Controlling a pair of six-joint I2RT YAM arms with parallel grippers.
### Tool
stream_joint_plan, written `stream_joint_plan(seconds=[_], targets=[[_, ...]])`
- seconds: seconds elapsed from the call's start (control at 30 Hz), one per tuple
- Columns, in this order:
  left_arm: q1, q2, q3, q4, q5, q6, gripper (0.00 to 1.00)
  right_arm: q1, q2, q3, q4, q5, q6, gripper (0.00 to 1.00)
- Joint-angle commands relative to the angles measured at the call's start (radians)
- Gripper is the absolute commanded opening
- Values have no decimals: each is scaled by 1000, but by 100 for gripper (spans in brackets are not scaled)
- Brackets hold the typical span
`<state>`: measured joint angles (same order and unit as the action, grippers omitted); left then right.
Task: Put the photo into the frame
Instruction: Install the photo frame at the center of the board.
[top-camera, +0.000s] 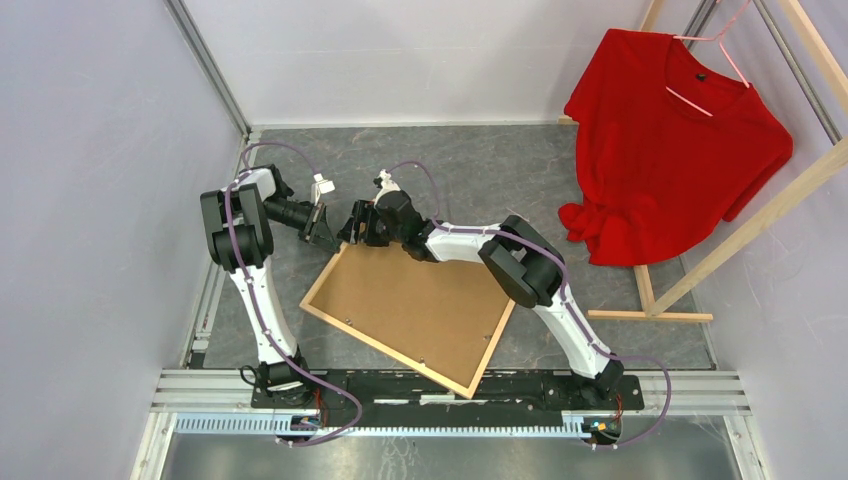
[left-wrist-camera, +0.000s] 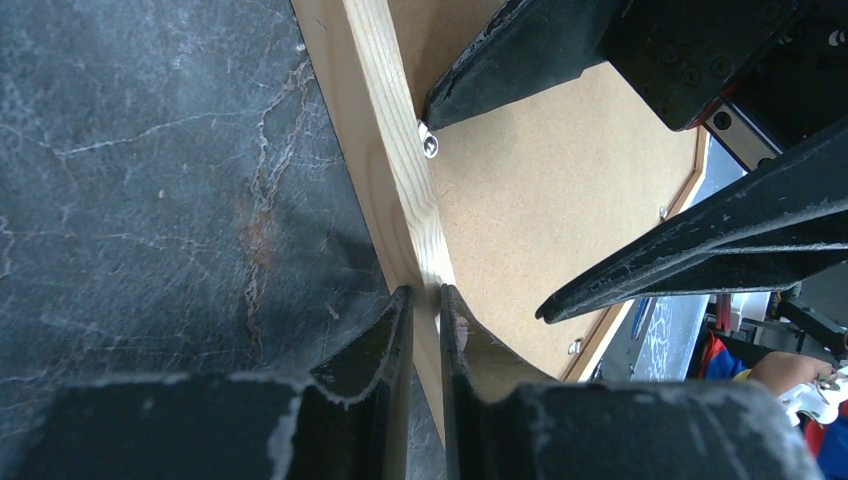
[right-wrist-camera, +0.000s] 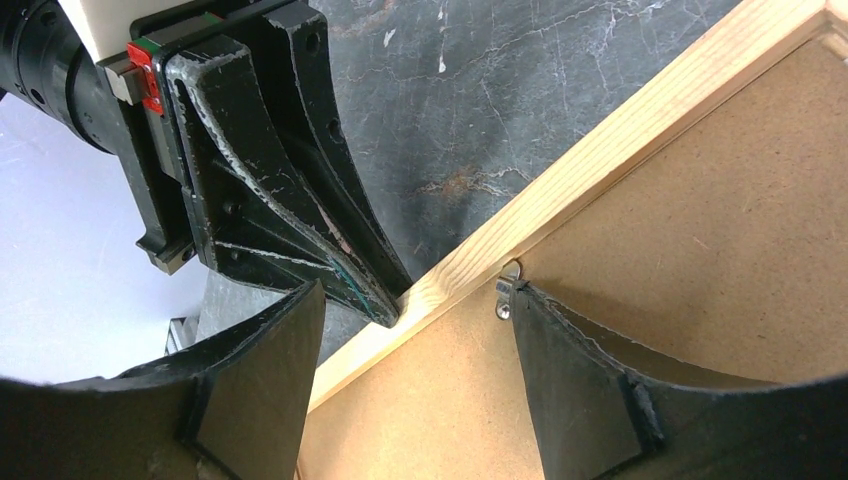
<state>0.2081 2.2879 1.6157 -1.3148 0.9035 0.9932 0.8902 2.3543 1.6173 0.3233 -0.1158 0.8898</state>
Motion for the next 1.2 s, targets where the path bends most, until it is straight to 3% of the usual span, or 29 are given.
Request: stream_joint_plan(seconds=[0.0,0.83,1.0,1.17], targets=[[-42,14,-35,25,-35,12,20,5,34,-11,-12,-10,4,75],[-49,8,-33,25,-47,11,20,3,53,45,-12,-99,-51,75],[-47,-8,-15,25,-58,-6,25,-20,-105,-29,-50,-62,-255,81],[-43,-79,3,11,-69,-15,45,18,-375,-272,-138,-9,-475,83]])
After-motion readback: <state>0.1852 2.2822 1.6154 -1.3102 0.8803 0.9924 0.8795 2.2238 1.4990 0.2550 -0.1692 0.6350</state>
